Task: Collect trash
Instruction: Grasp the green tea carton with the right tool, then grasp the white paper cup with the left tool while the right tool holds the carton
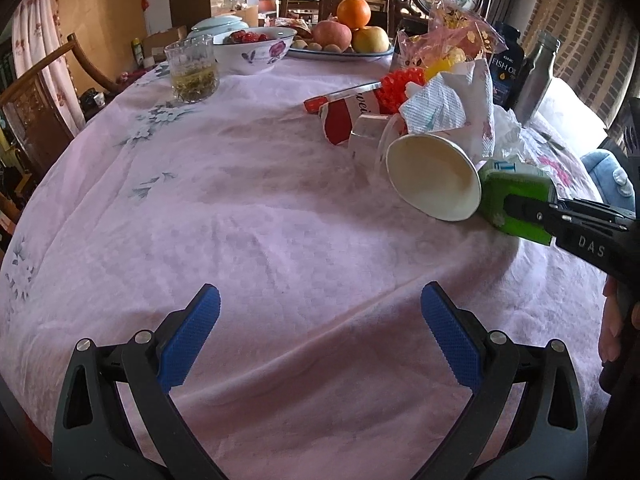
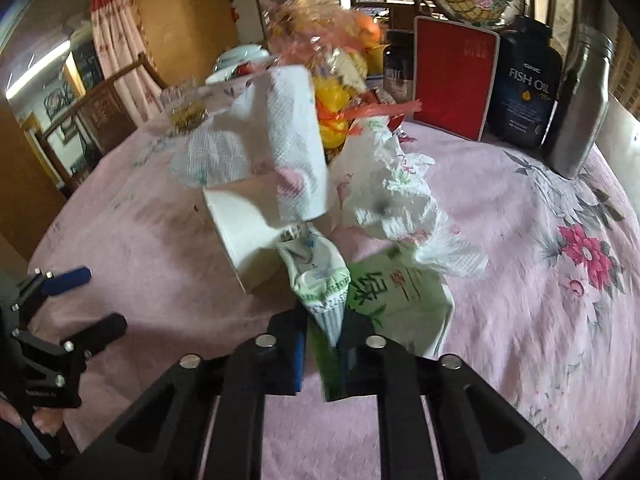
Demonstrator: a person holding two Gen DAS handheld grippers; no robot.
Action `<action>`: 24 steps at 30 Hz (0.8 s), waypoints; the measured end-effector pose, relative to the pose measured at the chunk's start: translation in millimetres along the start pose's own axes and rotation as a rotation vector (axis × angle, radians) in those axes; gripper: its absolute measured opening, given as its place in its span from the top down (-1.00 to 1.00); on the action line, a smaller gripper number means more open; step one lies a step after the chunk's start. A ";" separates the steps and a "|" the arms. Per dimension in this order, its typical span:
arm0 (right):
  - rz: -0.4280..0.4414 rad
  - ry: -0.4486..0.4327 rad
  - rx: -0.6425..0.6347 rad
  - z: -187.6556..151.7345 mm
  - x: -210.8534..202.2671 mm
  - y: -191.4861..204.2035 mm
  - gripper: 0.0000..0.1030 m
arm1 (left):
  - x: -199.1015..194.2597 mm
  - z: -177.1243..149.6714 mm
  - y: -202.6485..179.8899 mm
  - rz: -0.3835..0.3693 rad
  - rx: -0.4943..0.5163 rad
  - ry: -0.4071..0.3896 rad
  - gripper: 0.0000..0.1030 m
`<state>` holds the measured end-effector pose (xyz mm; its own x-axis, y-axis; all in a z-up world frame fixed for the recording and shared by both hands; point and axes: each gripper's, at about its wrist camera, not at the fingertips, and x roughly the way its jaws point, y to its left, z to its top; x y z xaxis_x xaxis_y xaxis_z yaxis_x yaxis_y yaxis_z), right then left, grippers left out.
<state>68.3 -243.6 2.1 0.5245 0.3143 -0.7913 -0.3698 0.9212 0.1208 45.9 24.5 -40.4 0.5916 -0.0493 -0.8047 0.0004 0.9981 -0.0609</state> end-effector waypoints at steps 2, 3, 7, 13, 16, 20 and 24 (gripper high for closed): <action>0.015 -0.020 0.016 -1.8 -5.1 -0.5 0.85 | 0.0 1.2 -2.6 -0.010 -0.001 0.008 -0.88; 0.022 -0.035 0.027 -3.5 -9.8 -1.3 0.85 | 0.0 1.9 -3.4 -0.018 -0.002 0.012 -0.88; 0.059 -0.100 0.094 -15.6 -34.6 -9.8 0.85 | 1.7 5.7 -11.3 -0.071 -0.003 0.036 -0.88; 0.086 -0.145 0.143 -39.7 -63.2 -22.4 0.85 | 7.1 21.2 -35.6 -0.180 0.013 0.089 -0.88; 0.085 -0.150 0.167 -51.0 -73.1 -33.2 0.85 | 12.9 34.5 -49.5 -0.269 0.019 0.108 -0.88; 0.076 -0.155 0.187 -61.7 -78.9 -47.5 0.85 | 22.9 52.3 -65.4 -0.356 0.027 0.122 -0.88; 0.117 -0.163 0.211 -68.8 -86.5 -55.4 0.85 | 38.1 66.2 -67.2 -0.423 -0.036 0.144 -0.88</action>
<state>-9.3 -337.6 22.6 0.6106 0.4378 -0.6599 -0.2757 0.8987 0.3411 121.8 -42.2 -27.9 0.4271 -0.4602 -0.7783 0.1891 0.8872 -0.4208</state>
